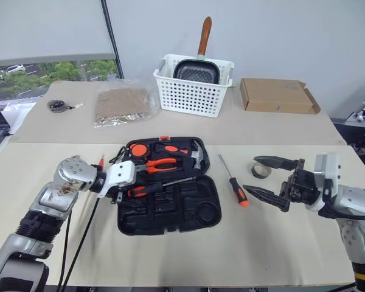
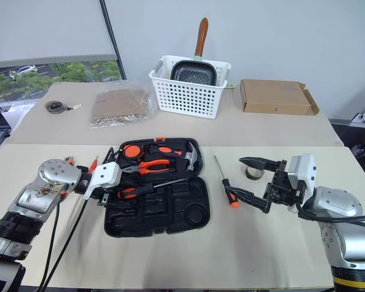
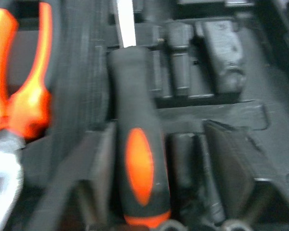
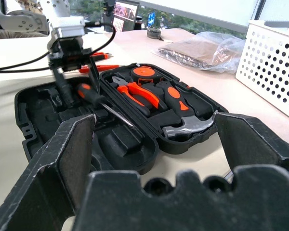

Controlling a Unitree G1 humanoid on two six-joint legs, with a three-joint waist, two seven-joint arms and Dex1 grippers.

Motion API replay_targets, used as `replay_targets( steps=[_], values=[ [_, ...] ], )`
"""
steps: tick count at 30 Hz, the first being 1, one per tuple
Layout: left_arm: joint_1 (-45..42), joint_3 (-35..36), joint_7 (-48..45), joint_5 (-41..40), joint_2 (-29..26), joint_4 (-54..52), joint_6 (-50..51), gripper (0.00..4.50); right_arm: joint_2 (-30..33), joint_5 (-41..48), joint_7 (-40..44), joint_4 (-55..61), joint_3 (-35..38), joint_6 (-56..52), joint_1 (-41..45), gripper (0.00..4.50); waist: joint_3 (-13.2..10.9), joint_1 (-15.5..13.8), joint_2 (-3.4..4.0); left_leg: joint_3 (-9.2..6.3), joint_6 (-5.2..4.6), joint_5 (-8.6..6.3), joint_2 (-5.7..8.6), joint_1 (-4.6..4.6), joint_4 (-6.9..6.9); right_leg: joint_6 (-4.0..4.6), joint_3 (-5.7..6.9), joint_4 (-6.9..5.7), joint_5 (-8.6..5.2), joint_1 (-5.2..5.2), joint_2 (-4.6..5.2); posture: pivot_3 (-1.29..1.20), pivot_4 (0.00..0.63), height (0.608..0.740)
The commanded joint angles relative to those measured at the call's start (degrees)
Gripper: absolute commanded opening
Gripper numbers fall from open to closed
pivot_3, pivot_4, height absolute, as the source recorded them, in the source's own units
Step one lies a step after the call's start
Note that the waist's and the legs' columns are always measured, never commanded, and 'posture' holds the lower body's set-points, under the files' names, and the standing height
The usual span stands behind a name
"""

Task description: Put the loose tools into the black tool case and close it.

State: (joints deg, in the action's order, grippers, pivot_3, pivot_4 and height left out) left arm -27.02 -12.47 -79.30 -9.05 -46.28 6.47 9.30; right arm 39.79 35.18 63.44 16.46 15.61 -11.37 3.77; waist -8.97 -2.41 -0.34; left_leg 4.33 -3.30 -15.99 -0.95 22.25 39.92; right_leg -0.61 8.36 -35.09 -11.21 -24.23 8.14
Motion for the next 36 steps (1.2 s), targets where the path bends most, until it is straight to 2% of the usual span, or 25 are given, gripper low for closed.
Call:
replay_targets(
  steps=[1,6,9,14,17,21,27,36],
  values=[
    [-1.0,0.7,2.4,1.2,0.2,-0.2,0.5,4.45,0.6,1.6,-0.5,2.2,1.9,0.5,0.4,4.5,0.0,0.0,0.0,0.0,-0.02,0.02,0.0,0.0,0.0,0.02,0.0,0.0,0.02,-0.01,0.0,0.0,0.15,0.7],
    [-2.5,3.0,3.0,-1.4,1.2,-1.5,1.1,4.45,0.7,1.6,-0.5,2.3,2.3,0.6,-0.3,4.5,0.0,0.0,0.0,-0.01,-0.03,0.08,-0.01,-0.01,0.01,0.02,-0.01,-0.02,0.07,-0.01,0.02,0.0,0.15,0.7],
    [-3.7,7.7,4.5,-8.5,3.5,-5.7,4.8,4.45,0.6,1.5,-0.6,2.4,2.6,0.7,-0.5,4.5,0.0,-0.1,-0.02,-0.04,-0.03,0.09,0.0,0.04,0.04,0.03,0.01,-0.02,0.08,-0.02,0.02,0.0,0.15,0.7],
    [-3.0,12.1,7.3,-14.6,5.2,-9.6,10.0,4.45,0.4,1.4,-0.4,2.1,2.7,0.9,-0.7,4.5,0.0,0.3,-0.02,-0.05,-0.07,0.07,0.06,0.06,0.06,0.02,-0.02,0.04,0.09,0.03,0.07,0.0,0.15,0.7],
    [-1.3,11.8,14.0,-11.2,7.7,-9.1,9.5,3.75,0.0,1.1,-0.6,1.9,2.2,1.3,-0.5,4.5,0.0,0.4,-0.03,0.02,-0.05,0.09,0.07,0.0,0.02,0.02,-0.05,0.02,0.09,0.06,0.07,0.0,0.15,0.7],
    [2.3,11.0,20.7,-9.2,11.1,-10.1,10.3,2.25,-0.3,1.1,-1.0,2.2,2.1,1.3,-0.5,4.5,0.0,0.3,-0.04,0.01,-0.05,0.09,0.06,-0.01,0.03,0.01,-0.04,0.02,0.1,0.07,0.06,0.0,0.15,0.7],
    [8.1,6.8,21.6,-6.4,13.3,-10.0,7.6,0.05,-0.5,0.9,-1.4,2.3,2.0,1.3,-0.5,4.5,0.0,0.2,-0.04,0.01,-0.05,0.09,0.06,-0.03,0.05,-0.01,-0.09,-0.01,0.12,0.03,0.06,0.0,0.15,0.7],
    [7.4,0.7,21.3,1.3,13.1,0.5,0.5,0.02,0.0,0.6,-1.5,2.2,2.2,0.9,-0.5,4.5,0.1,-0.2,0.09,0.0,-0.06,0.09,0.08,-0.11,0.08,0.03,-0.07,-0.02,0.14,0.13,0.13,0.0,0.15,0.7]
  ],
)
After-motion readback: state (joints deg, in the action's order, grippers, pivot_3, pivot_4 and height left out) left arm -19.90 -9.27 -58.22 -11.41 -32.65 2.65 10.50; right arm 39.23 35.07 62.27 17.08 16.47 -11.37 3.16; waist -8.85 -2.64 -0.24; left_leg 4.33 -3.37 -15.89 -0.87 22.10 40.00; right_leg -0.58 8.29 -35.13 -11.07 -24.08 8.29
